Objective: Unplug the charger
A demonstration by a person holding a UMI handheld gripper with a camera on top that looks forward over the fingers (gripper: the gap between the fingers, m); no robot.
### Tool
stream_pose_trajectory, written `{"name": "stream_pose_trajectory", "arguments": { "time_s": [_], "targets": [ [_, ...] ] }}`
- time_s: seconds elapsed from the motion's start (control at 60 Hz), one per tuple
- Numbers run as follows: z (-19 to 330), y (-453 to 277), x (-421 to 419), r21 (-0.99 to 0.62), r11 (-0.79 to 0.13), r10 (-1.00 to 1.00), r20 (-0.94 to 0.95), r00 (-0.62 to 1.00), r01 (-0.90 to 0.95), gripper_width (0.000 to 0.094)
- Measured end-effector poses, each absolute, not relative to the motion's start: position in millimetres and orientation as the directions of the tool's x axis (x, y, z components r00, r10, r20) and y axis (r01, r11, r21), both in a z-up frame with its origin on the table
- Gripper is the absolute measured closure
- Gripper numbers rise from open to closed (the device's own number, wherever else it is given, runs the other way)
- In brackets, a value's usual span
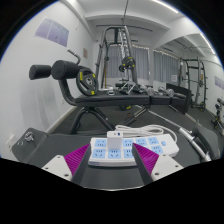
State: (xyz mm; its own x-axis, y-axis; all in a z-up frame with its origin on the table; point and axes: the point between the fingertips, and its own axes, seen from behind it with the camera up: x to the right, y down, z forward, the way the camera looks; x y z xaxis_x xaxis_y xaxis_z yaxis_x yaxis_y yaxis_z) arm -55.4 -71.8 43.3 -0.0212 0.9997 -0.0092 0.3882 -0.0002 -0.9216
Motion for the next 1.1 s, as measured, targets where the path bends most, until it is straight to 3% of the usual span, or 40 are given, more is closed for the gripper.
{"name": "stream_pose_trajectory", "arguments": {
  "time_s": [0.417,0.483,0.55,0.633,0.7,0.75,0.833,0.917,0.967,1.1],
  "targets": [
    [16,-65,-132,-0.913,0.001,1.0,-0.003,-0.008,0.409,0.012],
    [16,-60,-138,-0.918,-0.007,1.0,-0.007,0.001,0.396,0.0247],
    [17,-65,-140,-0.921,-0.023,0.999,-0.031,-0.015,0.39,0.0605],
    [16,-65,-141,-0.92,0.021,1.0,0.015,-0.016,0.392,0.0694],
    [19,-63,-142,-0.918,-0.002,1.0,-0.005,-0.007,0.397,0.0728],
    [42,-61,-141,-0.934,-0.039,0.999,-0.042,-0.002,0.355,0.0732],
    [132,-55,-143,-0.98,-0.042,0.999,-0.042,0.003,0.197,0.0747],
    [192,-46,-143,-0.983,-0.089,0.996,-0.092,-0.01,0.16,0.0745],
    [218,-33,-141,-0.987,-0.064,0.998,-0.066,-0.008,0.147,0.0747],
    [237,14,-132,-0.984,-0.04,0.999,-0.038,0.013,0.173,0.0747]
  ]
}}
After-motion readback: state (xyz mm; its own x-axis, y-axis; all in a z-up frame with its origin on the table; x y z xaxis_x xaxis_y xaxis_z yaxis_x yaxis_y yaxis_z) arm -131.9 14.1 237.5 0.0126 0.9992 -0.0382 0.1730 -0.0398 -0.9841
